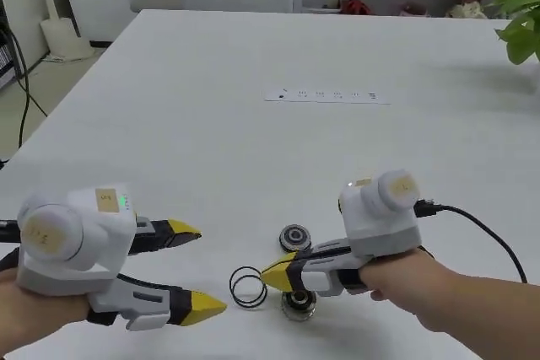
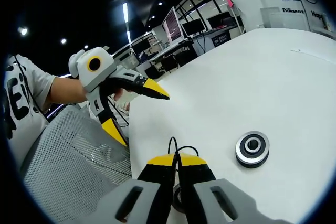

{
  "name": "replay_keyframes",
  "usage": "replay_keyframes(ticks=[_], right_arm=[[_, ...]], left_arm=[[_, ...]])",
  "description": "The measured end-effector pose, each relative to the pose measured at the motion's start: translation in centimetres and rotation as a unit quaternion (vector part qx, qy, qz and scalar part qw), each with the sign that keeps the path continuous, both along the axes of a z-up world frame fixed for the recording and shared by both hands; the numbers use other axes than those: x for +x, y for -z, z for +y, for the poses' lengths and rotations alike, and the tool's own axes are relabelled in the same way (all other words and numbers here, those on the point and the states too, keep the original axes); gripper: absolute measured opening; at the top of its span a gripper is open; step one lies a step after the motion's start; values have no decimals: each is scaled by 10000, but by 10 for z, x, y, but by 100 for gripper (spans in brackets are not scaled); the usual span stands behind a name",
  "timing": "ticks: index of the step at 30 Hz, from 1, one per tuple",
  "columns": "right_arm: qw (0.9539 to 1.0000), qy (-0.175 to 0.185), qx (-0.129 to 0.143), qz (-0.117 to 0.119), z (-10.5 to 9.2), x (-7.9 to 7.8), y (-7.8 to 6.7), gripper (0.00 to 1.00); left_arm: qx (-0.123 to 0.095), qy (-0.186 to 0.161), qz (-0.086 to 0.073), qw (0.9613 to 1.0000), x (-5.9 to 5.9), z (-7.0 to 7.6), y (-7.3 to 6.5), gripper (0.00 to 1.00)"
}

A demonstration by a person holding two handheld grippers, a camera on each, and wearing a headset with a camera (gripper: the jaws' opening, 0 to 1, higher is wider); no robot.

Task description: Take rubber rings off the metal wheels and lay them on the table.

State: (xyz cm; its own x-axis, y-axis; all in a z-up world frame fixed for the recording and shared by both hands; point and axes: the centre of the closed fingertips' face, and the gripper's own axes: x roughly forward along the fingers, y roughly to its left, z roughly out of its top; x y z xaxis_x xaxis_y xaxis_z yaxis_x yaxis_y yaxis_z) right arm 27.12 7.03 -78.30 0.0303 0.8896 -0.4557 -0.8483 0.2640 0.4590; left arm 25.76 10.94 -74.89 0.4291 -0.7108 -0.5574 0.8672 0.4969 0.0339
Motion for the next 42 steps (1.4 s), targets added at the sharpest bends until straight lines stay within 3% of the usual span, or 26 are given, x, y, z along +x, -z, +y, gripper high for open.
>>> replay_keyframes(ticks=[13,26,42], right_arm=[[9998,82,-111,127,-2,1,10,0],[9996,102,-273,47,-3,2,15,6],[9997,31,-254,-41,-4,-2,9,16]], left_arm=[[36,-6,58,10000,0,2,4,59],[56,-12,96,9999,0,3,7,59],[128,57,132,9998,-1,1,9,59]])
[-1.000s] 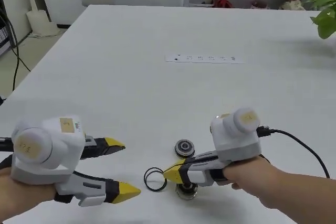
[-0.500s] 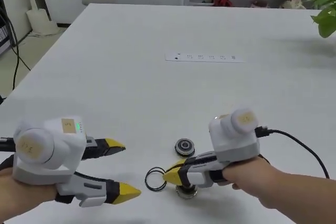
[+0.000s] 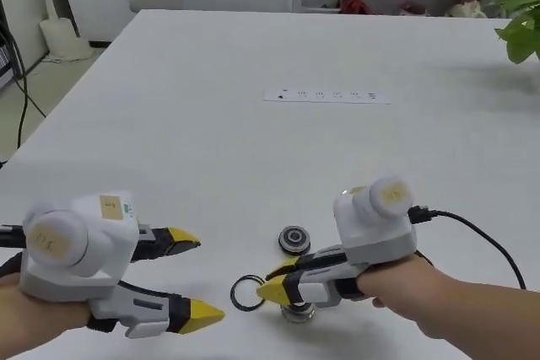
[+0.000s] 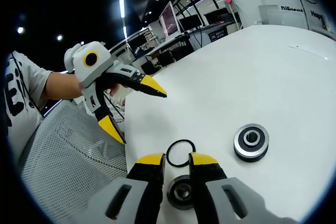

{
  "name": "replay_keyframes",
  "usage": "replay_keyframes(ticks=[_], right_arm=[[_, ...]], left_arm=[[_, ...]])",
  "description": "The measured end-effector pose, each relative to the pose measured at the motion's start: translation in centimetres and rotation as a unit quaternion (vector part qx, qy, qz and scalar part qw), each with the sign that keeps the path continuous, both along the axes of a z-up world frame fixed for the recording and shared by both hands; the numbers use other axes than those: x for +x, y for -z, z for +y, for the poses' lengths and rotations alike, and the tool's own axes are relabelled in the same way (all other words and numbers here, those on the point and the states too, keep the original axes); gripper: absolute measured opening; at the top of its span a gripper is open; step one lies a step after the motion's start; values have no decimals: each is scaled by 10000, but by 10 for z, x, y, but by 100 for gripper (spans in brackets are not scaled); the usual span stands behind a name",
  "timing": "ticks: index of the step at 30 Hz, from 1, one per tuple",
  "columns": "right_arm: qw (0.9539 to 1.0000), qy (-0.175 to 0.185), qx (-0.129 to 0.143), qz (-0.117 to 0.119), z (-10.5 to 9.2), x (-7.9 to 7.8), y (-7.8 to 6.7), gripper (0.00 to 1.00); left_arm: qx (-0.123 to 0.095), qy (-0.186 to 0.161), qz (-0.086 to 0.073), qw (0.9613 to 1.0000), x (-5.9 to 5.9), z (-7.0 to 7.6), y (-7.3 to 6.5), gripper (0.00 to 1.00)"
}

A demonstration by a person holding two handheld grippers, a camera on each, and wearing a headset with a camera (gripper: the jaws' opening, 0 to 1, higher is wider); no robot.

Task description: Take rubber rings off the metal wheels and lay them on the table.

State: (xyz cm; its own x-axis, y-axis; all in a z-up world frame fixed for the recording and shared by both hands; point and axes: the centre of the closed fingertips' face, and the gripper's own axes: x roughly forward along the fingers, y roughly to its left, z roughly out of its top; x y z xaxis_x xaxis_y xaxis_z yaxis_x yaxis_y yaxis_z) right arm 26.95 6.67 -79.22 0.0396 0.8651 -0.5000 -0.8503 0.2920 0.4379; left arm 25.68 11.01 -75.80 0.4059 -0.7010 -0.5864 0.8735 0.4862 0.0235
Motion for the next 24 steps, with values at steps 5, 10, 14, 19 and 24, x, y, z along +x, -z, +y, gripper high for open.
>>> replay_keyframes(ticks=[5,10,14,19,24], right_arm=[[10000,-21,4,-68,-1,-1,-4,18],[9998,34,78,-166,-2,4,-13,19],[9995,102,145,-271,-5,9,-22,21],[9989,180,148,-418,-13,15,-28,23],[9977,349,205,-538,-22,26,-36,25]], left_arm=[[4,12,-1,10000,0,-1,0,59],[-8,21,-19,10000,3,-3,-3,59],[-60,-9,-85,9999,9,-5,-9,59],[-74,-48,-148,9999,16,-4,-14,59],[-100,-74,-219,9997,23,-5,-20,58]])
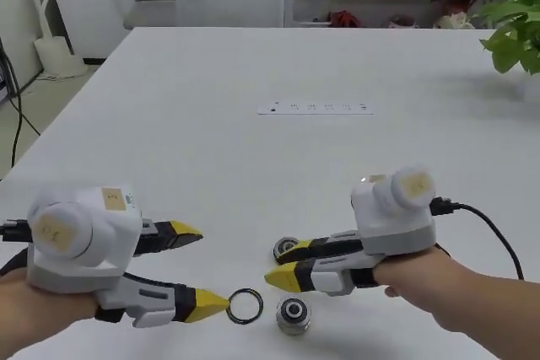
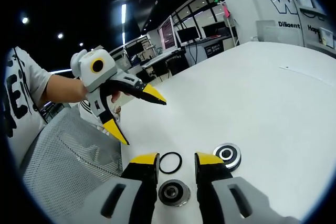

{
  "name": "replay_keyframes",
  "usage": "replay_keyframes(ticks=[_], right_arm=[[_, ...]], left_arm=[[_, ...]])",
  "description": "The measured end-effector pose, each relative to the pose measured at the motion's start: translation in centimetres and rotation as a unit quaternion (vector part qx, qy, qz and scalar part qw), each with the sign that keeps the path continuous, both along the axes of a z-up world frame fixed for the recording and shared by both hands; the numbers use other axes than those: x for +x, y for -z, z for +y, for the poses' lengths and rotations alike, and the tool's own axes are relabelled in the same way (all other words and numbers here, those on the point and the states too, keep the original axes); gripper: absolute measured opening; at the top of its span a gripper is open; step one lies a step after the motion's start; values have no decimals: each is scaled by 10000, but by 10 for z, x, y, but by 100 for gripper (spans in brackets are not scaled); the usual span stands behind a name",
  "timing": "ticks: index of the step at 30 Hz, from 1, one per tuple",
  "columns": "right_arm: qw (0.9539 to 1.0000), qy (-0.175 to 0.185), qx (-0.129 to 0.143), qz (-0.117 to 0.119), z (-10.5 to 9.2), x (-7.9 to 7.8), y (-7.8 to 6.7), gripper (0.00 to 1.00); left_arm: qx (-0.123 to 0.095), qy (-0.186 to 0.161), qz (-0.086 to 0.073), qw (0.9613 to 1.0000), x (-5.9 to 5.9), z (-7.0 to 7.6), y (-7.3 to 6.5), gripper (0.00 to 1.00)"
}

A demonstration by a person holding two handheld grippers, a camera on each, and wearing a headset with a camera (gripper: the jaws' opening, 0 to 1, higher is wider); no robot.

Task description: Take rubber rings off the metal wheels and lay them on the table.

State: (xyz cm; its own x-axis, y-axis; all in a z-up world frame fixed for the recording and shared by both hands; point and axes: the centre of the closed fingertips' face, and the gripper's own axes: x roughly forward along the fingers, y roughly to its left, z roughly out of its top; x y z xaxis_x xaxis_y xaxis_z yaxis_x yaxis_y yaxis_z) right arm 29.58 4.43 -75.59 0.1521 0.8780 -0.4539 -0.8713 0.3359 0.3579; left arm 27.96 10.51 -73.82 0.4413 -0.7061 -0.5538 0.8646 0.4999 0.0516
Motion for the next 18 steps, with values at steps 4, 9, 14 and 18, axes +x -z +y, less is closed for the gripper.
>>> replay_keyframes(ticks=[4,9,14,18], right_arm=[[9998,126,8,-142,-9,9,-7,25],[9993,300,22,-234,-19,19,-11,26],[9987,366,7,-344,-24,25,-12,27],[9982,384,-51,-451,-27,29,-11,30]], left_arm=[[-15,-20,-46,10000,5,-1,-4,58],[-14,-61,-87,9999,13,-1,-8,58],[-25,-125,-96,9999,21,0,-9,58],[13,-123,-83,9999,24,-1,-7,58]])
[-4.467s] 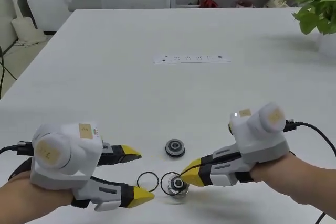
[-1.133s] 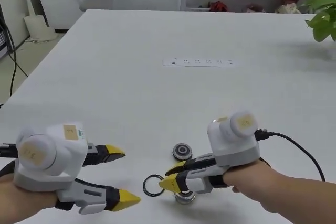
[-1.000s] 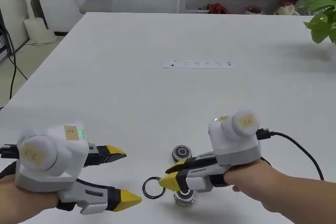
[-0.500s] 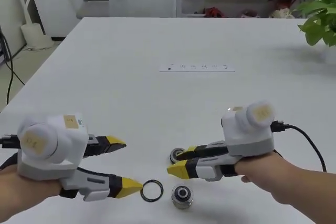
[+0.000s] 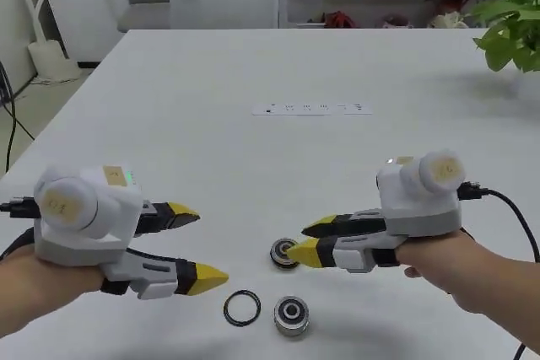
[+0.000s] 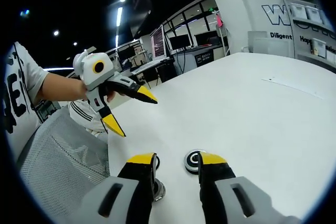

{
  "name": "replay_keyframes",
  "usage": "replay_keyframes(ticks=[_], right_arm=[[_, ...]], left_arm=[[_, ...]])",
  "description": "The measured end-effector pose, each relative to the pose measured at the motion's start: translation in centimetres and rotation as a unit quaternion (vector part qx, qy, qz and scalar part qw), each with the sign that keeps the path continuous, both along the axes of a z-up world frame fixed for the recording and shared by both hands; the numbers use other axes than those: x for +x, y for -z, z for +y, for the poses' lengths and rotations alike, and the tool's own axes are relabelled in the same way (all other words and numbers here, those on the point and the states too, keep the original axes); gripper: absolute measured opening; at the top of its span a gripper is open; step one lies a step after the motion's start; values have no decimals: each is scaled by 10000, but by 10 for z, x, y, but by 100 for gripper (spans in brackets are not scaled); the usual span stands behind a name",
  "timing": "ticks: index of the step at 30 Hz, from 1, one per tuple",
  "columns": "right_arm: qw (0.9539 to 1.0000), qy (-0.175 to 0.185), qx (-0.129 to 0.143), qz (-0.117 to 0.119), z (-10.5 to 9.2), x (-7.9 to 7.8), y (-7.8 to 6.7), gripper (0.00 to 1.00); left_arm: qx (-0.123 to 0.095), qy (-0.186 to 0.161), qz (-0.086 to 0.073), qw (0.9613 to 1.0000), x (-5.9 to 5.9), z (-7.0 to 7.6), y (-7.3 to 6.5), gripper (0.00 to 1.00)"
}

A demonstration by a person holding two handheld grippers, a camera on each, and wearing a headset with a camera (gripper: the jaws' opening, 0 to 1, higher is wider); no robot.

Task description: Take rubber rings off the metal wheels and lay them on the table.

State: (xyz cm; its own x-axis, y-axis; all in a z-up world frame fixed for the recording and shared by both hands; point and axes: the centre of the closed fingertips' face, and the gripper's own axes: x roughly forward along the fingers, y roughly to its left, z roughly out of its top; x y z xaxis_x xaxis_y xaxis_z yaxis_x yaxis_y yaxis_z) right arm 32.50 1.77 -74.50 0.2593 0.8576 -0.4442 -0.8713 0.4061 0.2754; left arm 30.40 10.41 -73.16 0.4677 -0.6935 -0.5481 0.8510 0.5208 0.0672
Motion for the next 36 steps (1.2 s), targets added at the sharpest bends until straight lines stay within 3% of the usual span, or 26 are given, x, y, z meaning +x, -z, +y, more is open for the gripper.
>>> replay_keyframes(ticks=[10,13,20,30,36], right_arm=[[9991,3,-190,-374,-10,10,4,32],[9978,7,-198,-627,-13,16,3,30],[9965,53,-268,-792,-16,24,4,33],[9973,56,-448,-580,-18,25,21,40],[9981,26,-393,-478,-16,22,25,39]], left_arm=[[4,-10,32,10000,9,-5,5,58],[-7,-21,21,10000,13,-6,6,58],[2,-9,33,10000,19,-8,8,58],[14,3,96,10000,26,-9,15,56],[32,14,165,9999,29,-11,21,56]])
